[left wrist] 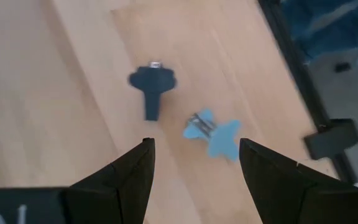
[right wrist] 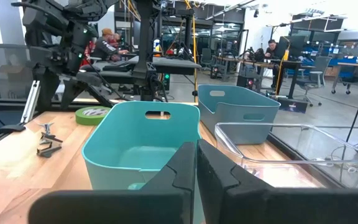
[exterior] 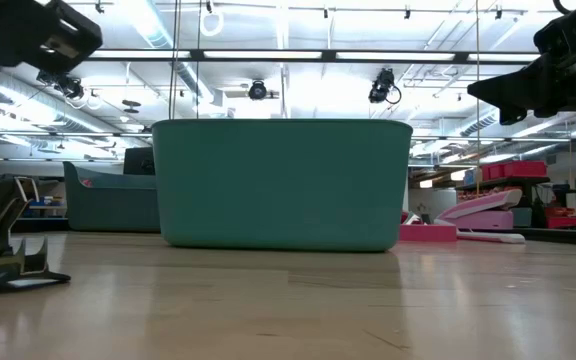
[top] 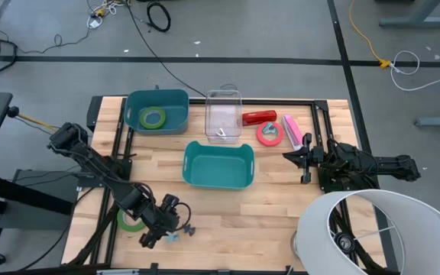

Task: Pick and place Stapler, Stapler remover, tape
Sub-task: Put the dark blue staple remover into the transparent bin

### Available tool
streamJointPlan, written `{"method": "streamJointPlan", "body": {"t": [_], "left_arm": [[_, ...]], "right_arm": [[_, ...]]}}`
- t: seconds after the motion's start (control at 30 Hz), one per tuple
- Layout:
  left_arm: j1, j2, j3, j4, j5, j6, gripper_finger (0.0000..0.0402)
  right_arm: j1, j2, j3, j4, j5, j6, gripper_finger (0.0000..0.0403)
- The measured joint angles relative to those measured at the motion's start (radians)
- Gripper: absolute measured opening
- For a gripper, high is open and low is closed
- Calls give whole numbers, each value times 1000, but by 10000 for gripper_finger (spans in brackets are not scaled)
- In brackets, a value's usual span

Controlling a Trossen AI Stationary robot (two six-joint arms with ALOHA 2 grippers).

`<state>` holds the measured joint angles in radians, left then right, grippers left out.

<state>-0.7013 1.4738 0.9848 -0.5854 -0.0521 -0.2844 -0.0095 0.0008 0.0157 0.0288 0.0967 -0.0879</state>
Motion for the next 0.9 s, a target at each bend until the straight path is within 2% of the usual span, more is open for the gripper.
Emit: {"method": "streamJointPlan", "body": {"t": [0.13,0.27,0.63,0.9], "left_arm": [[11,0,0,30,-77,-19,236],[33,0,0,67,-105,-19,236],[75,27,0,108,-105,-16,236],[76,98,1,192,-43,34,236]], "right_arm": [[0,0,0,0,0,0,18],[0,0,0,0,0,0,18],[0,0,0,0,0,0,18],[0,0,0,0,0,0,18]]}}
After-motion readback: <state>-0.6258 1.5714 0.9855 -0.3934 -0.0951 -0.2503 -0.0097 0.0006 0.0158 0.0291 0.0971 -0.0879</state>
